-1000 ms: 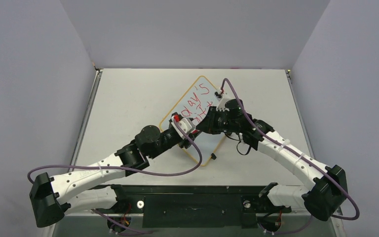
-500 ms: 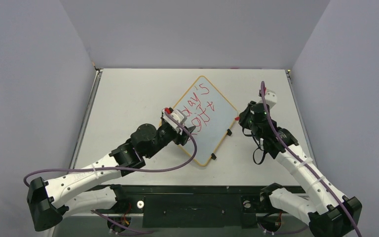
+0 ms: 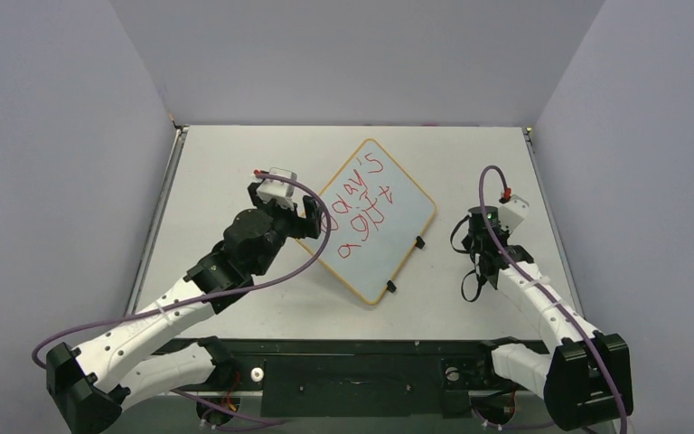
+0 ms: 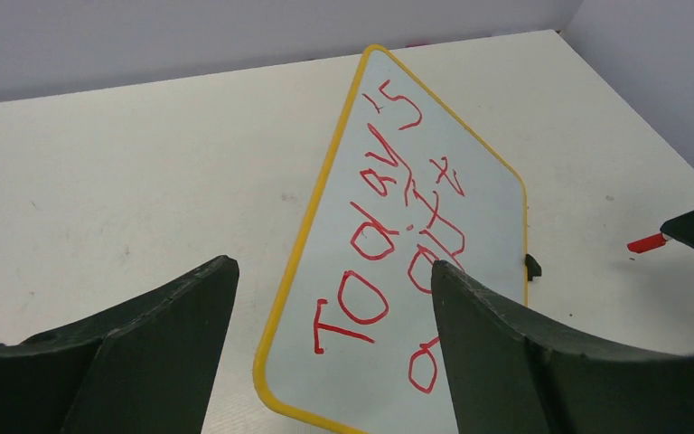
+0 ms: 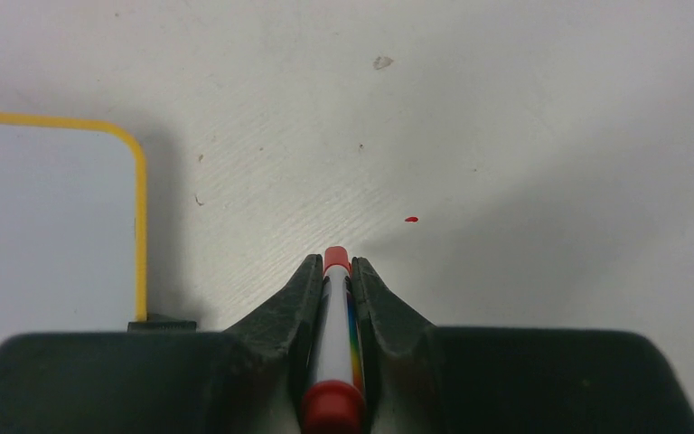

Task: Write a sentence on the whiteboard
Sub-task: Place the whiteboard marker at the center of the board.

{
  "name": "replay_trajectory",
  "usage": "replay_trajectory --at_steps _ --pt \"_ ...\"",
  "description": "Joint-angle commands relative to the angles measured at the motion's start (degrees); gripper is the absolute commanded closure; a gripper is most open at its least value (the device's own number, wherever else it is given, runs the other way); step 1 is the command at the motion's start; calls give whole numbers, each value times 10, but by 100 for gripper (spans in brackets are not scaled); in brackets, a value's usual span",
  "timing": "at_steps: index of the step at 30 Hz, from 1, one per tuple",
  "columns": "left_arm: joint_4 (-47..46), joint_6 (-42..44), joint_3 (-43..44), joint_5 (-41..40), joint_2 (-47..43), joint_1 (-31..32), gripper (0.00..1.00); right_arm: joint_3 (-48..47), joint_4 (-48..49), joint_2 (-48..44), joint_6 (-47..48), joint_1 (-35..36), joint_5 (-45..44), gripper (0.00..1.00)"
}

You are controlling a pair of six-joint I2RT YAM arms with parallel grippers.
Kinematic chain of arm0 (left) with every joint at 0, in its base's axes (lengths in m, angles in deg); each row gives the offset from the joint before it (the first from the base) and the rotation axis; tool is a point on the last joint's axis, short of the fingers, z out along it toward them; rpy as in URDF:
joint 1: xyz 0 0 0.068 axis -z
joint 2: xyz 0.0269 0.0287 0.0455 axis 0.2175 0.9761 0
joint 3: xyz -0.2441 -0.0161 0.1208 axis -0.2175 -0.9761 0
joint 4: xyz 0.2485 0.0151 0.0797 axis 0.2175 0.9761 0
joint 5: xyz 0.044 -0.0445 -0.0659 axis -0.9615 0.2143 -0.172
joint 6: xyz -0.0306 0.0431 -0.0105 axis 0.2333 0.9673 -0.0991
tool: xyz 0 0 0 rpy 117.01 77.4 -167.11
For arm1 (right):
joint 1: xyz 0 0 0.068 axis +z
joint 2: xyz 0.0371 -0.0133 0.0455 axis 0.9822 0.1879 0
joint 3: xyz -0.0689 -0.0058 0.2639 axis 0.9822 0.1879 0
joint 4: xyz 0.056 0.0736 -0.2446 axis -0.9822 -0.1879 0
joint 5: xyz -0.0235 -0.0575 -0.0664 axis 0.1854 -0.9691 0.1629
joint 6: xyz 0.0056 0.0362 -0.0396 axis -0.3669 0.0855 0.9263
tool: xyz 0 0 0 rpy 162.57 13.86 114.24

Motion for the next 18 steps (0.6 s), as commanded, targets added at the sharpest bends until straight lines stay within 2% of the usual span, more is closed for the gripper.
replay_trajectory --at_steps 1,5,10,18 --pt "3 -32 0 -45 -20 -16 21 16 97 30 -2 -38 67 100" --pt "3 -37 -3 -53 -20 -25 15 18 126 61 4 -58 103 98" --pt "-7 -36 -10 -53 -16 -28 14 32 147 65 10 -69 117 77" --pt "-14 -34 -4 -42 2 -33 15 45 153 54 12 -75 116 66"
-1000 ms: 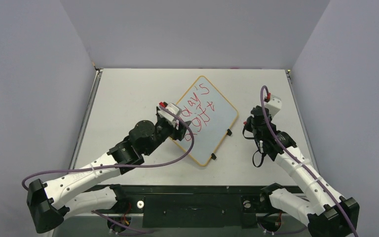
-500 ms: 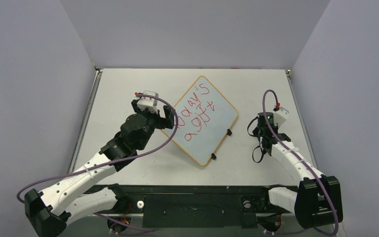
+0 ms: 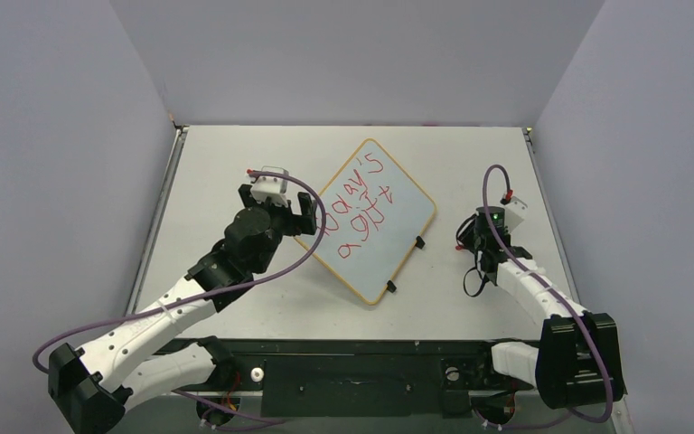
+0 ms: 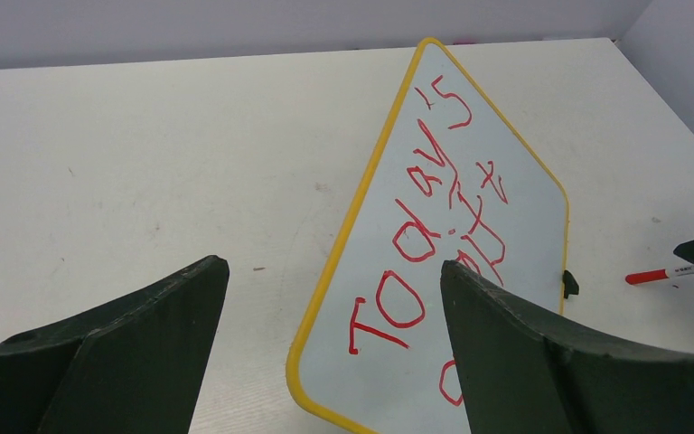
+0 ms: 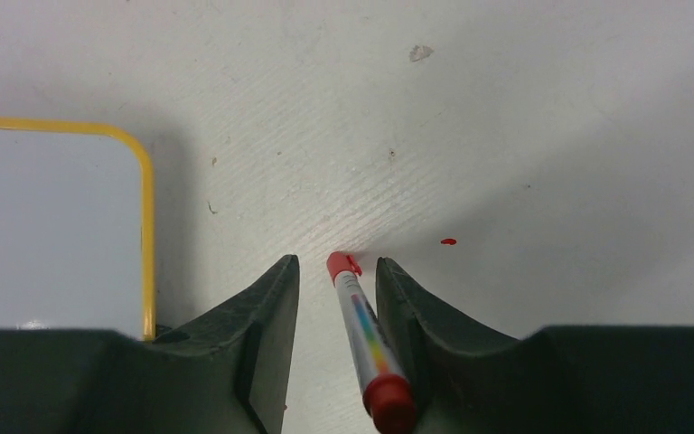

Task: Write a sentence on the whiteboard
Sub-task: Place the whiteboard marker at the center of the board, then reset both arms

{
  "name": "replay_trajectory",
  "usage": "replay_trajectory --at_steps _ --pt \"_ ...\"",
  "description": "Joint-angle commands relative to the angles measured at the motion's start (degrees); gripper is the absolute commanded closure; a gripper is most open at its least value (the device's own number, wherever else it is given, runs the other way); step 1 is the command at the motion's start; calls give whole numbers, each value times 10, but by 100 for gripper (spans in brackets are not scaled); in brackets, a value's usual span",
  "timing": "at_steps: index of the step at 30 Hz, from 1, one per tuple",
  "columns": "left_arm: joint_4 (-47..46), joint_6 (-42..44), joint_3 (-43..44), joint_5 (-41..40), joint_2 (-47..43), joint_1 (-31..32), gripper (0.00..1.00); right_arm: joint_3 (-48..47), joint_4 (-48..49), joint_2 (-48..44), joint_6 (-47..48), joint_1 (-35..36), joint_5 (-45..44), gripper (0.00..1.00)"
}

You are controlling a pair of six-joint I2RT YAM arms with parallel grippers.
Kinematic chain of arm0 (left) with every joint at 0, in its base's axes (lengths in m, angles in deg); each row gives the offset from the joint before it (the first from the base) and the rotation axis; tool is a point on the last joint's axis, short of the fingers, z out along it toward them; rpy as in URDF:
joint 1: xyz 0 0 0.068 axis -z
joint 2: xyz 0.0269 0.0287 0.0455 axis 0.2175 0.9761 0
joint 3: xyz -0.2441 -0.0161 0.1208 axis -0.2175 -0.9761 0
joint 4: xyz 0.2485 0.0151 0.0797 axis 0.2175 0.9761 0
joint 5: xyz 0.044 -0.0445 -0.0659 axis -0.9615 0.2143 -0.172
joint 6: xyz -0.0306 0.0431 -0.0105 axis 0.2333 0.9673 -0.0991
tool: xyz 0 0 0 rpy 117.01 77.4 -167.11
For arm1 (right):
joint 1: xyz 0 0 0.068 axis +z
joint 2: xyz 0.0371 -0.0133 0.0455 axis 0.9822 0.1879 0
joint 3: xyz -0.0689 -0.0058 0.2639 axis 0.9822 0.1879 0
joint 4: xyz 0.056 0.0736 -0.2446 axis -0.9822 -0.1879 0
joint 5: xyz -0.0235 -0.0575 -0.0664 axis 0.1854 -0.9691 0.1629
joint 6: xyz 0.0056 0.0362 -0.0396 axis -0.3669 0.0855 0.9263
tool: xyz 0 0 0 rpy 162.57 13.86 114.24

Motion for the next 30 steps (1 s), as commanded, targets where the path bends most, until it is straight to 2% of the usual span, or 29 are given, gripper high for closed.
replay_trajectory --at_steps 1,4,8,9,10,23,30 --pt "-22 -5 8 0 2 -5 15 7 31 -16 3 -4 0 61" --pt "-23 -4 8 5 0 -6 15 10 29 -26 3 -4 -7 50" --pt "-23 -9 8 15 -3 -8 15 15 23 -47 5 -5 -23 31" --pt "-23 -10 7 22 -4 -8 15 15 19 -56 5 -5 -29 21" --pt "-23 -12 6 25 -5 -9 15 15 18 -61 6 -4 -31 19" --pt "-28 -20 -10 29 -7 -11 15 -28 -85 -213 28 29 -123 15" --pt "-37 -18 -20 24 -16 -14 15 -48 -67 -303 58 58 -74 13"
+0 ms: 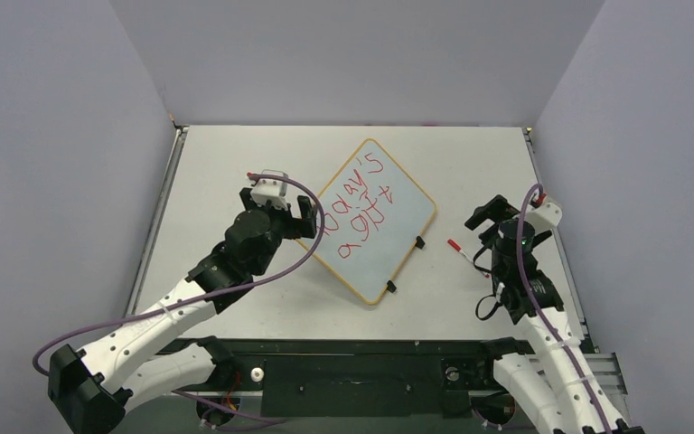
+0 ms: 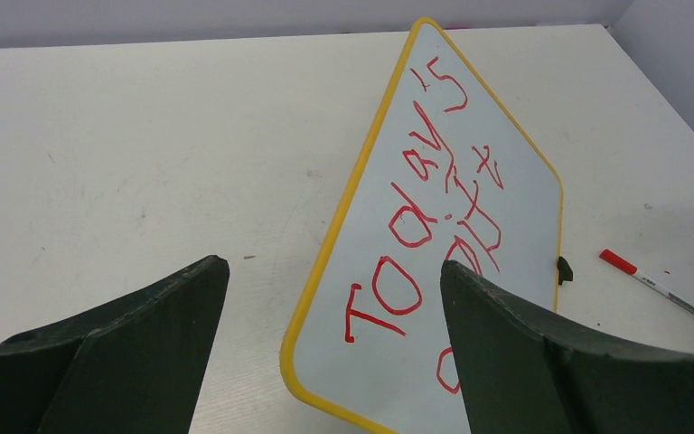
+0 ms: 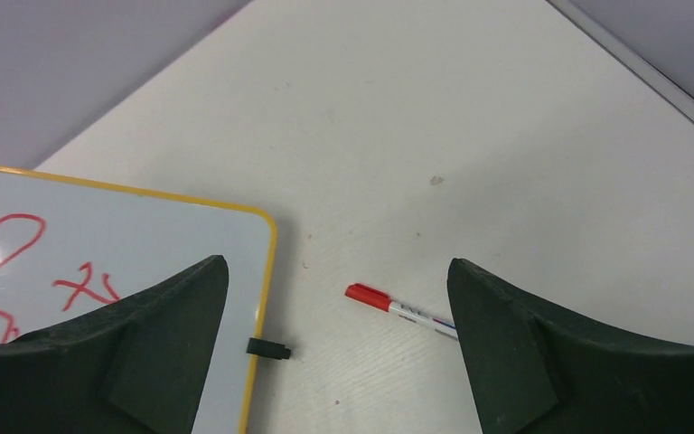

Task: Write a sentence on the whiteboard
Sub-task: Reset both arms

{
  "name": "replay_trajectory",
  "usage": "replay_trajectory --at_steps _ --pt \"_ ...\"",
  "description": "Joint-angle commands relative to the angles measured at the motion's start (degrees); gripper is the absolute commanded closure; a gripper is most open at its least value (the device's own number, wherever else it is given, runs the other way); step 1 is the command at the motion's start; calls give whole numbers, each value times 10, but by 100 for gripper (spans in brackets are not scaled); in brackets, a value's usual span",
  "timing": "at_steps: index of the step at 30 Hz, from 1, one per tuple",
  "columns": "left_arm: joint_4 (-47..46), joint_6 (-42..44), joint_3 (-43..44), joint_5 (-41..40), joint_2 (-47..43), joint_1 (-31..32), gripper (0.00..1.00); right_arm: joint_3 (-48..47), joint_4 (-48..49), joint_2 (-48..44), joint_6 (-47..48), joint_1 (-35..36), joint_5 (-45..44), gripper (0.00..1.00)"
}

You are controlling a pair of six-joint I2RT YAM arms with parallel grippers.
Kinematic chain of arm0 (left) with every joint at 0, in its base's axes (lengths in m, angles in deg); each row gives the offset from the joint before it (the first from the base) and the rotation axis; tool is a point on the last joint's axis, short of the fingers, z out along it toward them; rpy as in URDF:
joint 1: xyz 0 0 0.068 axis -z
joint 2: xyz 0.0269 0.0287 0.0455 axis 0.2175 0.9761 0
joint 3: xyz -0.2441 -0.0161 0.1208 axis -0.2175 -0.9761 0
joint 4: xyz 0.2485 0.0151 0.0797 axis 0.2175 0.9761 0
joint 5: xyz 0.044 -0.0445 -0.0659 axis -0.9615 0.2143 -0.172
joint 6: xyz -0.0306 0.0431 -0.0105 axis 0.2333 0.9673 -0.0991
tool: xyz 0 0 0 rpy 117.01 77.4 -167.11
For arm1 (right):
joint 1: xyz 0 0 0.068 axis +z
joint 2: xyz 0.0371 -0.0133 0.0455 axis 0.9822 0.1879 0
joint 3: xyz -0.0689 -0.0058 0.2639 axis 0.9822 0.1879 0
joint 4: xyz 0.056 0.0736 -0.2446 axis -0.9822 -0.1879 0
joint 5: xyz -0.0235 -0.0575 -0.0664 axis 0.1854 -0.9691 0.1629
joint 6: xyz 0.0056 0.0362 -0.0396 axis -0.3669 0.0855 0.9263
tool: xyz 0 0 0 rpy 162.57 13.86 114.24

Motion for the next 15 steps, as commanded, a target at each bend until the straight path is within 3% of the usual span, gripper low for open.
replay_trajectory --at_steps 1,7,15 --pt "-33 -2 -5 0 -19 -6 15 -30 24 -51 29 22 26 13" --pt "-47 6 -34 -23 -46 -7 15 -9 88 -104 24 35 86 12" --pt "-90 8 -94 -46 -83 -14 15 93 246 -177 -11 36 122 12"
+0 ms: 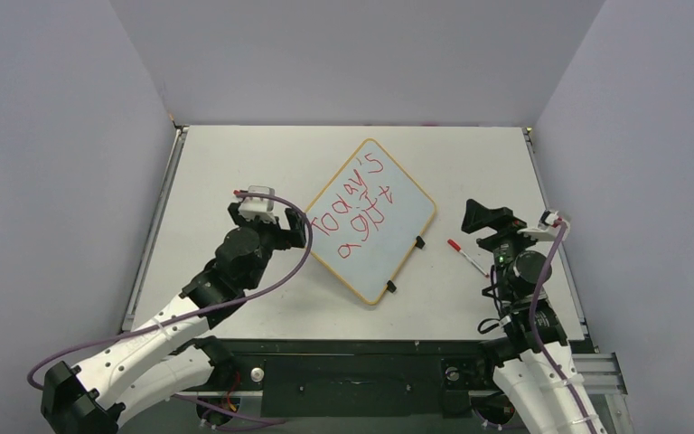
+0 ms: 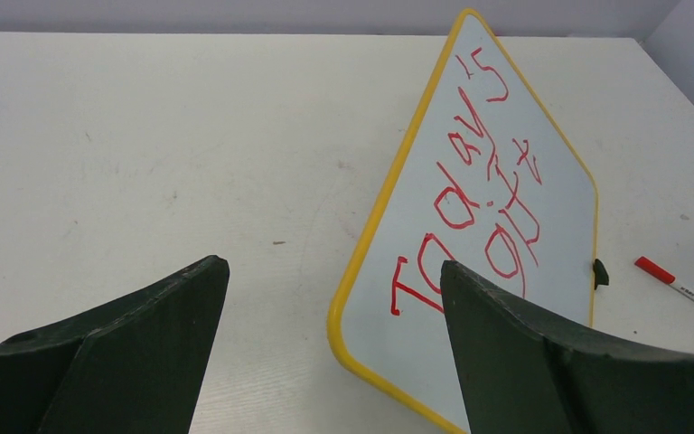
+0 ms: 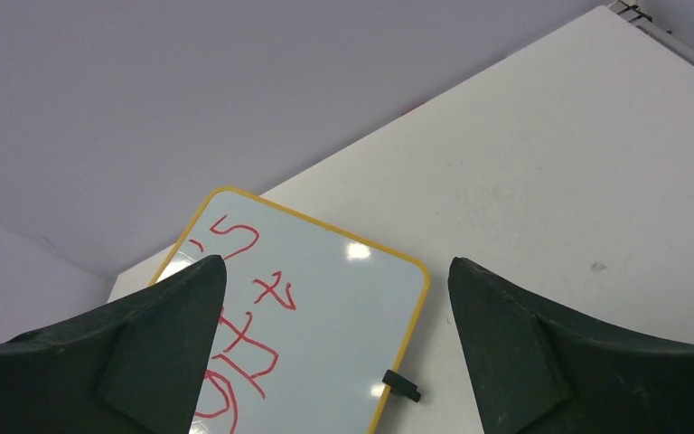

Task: Write a sentence on the whiteboard
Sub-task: Reset both arms

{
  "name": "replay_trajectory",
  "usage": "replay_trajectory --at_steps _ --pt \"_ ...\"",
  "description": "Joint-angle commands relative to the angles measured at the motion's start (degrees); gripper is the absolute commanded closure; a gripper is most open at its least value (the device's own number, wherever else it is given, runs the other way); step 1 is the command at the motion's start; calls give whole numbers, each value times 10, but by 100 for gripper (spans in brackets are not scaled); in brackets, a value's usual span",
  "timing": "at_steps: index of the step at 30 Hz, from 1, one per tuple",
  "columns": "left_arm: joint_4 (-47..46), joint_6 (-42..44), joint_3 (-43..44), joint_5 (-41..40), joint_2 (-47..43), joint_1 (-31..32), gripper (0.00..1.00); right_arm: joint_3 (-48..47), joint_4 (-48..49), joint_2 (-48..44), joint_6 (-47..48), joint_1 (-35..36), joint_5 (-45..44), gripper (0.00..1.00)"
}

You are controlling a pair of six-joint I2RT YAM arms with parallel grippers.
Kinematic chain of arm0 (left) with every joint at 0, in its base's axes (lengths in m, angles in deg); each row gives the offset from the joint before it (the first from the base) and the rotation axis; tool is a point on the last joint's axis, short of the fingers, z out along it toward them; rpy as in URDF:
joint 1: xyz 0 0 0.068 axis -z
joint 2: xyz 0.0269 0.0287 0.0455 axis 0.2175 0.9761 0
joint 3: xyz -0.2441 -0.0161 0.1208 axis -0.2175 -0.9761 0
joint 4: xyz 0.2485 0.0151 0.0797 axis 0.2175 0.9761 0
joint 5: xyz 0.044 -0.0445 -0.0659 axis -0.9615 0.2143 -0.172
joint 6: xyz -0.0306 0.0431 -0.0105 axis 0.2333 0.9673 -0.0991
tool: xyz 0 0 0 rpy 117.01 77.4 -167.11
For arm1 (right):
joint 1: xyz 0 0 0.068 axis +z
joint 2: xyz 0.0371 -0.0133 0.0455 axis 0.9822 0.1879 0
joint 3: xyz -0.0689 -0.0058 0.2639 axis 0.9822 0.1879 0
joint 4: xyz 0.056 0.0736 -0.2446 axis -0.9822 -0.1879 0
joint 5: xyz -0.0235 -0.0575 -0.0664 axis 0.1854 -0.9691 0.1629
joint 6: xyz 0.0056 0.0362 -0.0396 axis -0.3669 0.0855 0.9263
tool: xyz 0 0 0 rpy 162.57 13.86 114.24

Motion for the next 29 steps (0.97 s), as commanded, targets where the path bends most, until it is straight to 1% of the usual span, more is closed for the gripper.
replay_trajectory --at_steps 1,8,12,16,22,25,29 --pt "-55 8 -21 -30 -28 -6 15 60 111 -46 -20 6 27 11" --pt "-88 14 -64 -78 -78 -8 15 129 140 -138 -27 5 -27 11" --pt "-96 17 -83 -89 -103 -8 15 145 145 -157 -24 5 -41 11" --pt "-99 18 -91 -99 -112 -7 15 131 127 -146 -28 5 -38 12" --pt "-103 17 -97 -99 -116 -8 16 88 70 -123 -21 5 -38 11" --pt "-104 17 -98 -101 -113 -8 16 81 64 -111 -15 5 -37 13" --pt "-104 17 -97 -99 -112 -8 16 67 45 -92 -23 6 -42 10"
